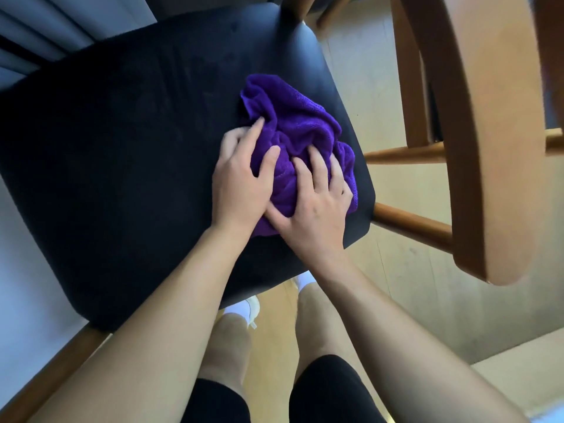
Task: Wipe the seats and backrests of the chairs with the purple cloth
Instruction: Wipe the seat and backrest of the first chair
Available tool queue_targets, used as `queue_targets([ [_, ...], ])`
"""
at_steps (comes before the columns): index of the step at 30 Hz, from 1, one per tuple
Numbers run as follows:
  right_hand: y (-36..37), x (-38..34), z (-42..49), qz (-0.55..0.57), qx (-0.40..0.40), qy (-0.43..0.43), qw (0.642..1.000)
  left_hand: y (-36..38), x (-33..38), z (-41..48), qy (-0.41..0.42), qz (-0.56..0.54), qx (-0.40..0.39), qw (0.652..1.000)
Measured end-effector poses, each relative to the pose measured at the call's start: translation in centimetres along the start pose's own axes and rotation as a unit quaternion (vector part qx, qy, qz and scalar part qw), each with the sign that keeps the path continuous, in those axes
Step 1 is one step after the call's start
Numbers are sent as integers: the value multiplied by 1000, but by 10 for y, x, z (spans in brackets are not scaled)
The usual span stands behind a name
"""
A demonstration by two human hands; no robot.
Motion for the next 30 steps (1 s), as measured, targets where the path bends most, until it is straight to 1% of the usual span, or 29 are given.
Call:
queue_targets([
  [3, 1, 1, 10, -15, -8, 24, 1000, 9, 15, 8, 8, 10, -19, 1000],
  [7, -3, 4, 43, 16, 0, 93, 996, 15, 28, 23, 56, 10, -71, 996],
  [8, -6, 7, 54, 31, -1, 107, 994, 15, 31, 28, 49, 9, -71, 996],
  [10, -14, 15, 72, 71, -22, 116, 990, 14, 36, 33, -5, 4, -54, 999],
  [12, -22, 23, 74, 93, -47, 91, 990, 16, 41, 32, -54, 16, -56, 997],
  [15, -33, 28, 49, 62, -65, 33, 995, 19, 47, 25, -79, 25, -112, 990],
  [17, -35, 29, 27, 71, -53, -5, 996, 15, 44, 19, -101, 36, -144, 984],
  [18, -35, 29, 17, 88, -43, -23, 995, 9, 39, 17, -112, 56, -136, 983],
  [19, -35, 30, 8, 108, -31, -32, 993, -1, 34, 17, -120, 80, -108, 984],
  [21, -36, 33, 0, 143, 8, -23, 989, -25, 22, 19, -119, 133, -25, 984],
  [22, -36, 34, -1, 140, 30, -10, 990, -35, 15, 21, -105, 168, 11, 980],
  [24, -36, 37, 3, 62, 46, 30, 997, -46, 9, 21, -48, 255, 51, 964],
  [26, -31, 34, 2, -7, 25, 63, 998, -42, 9, 10, 20, 327, 73, 942],
  [27, -28, 30, -1, -13, 12, 68, 997, -36, 11, 2, 61, 327, 73, 940],
  [28, -23, 27, -8, -7, -3, 71, 997, -26, 12, -8, 102, 311, 48, 944],
  [29, -17, 23, -17, -4, -21, 74, 997, -14, 10, -18, 131, 299, -1, 945],
  [30, -10, 22, -26, -17, -36, 77, 996, -2, 7, -29, 138, 300, -58, 942],
])
Point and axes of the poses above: each hand's wrist, its own z-axis towards the middle knuckle, its own y-axis out of the palm, x = y × z, the point moved 1 cm from there along z, towards the middle knuckle, and after that the axes turned 4 degrees about z, right-handed, at the moved point
